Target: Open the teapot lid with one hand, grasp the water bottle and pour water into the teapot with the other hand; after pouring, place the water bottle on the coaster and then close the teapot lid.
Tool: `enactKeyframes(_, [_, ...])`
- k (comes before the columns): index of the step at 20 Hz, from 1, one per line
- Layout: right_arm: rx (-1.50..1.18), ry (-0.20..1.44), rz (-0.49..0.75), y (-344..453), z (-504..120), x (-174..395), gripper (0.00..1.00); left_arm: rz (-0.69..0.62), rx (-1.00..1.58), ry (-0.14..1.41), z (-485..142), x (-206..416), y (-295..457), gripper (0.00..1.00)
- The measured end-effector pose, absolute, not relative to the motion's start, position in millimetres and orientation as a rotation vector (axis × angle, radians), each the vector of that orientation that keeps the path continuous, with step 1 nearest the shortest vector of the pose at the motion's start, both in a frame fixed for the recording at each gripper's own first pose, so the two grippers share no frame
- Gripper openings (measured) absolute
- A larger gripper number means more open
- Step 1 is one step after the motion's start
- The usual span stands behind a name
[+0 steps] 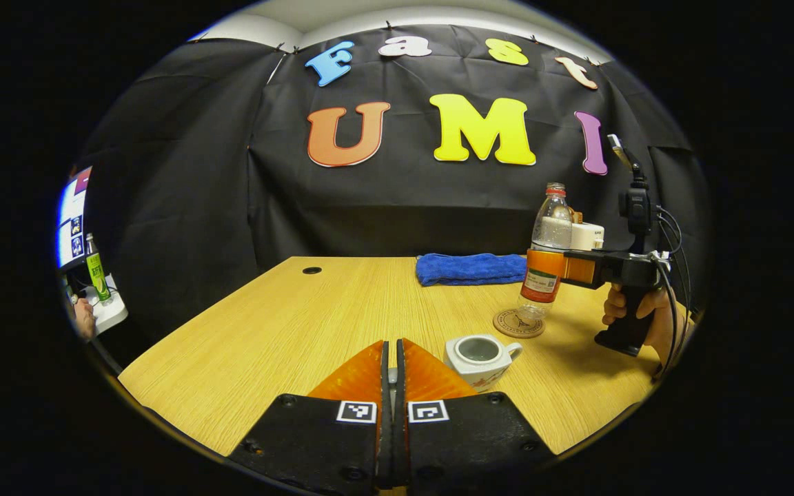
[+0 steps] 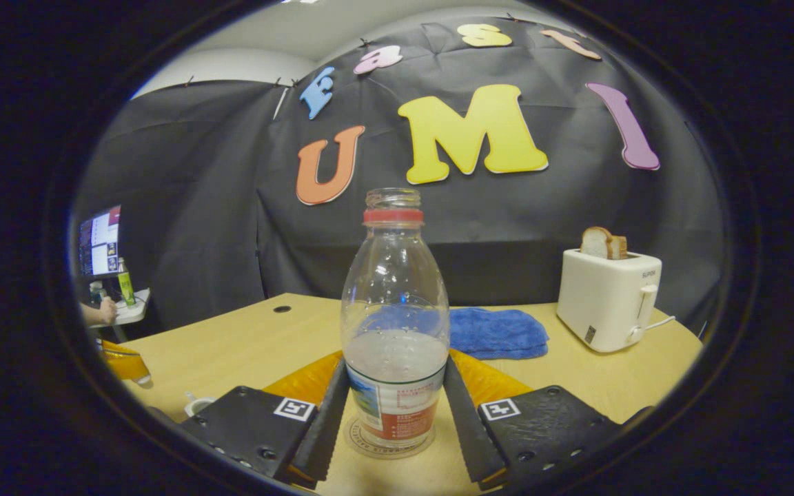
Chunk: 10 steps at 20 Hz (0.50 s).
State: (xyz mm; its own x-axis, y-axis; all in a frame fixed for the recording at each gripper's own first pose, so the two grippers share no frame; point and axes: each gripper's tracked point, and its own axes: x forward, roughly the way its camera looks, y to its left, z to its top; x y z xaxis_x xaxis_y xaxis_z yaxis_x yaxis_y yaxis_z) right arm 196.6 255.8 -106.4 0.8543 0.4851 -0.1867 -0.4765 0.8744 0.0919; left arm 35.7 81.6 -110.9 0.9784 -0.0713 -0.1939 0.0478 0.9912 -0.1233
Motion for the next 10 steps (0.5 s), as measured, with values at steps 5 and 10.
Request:
enactKeyframes(5, [0.017,0.232,0.528,264.2,-121.6,196.7,0.72,-0.072,-0.111,0.198,-110.9,37.1,69.6,0.03])
enactKeyframes(10, [0.031,0.23,0.559,265.3,-124.4,195.0,0.8,-0.118,-0.149,0.217,-114.3,37.6,51.1,0.03])
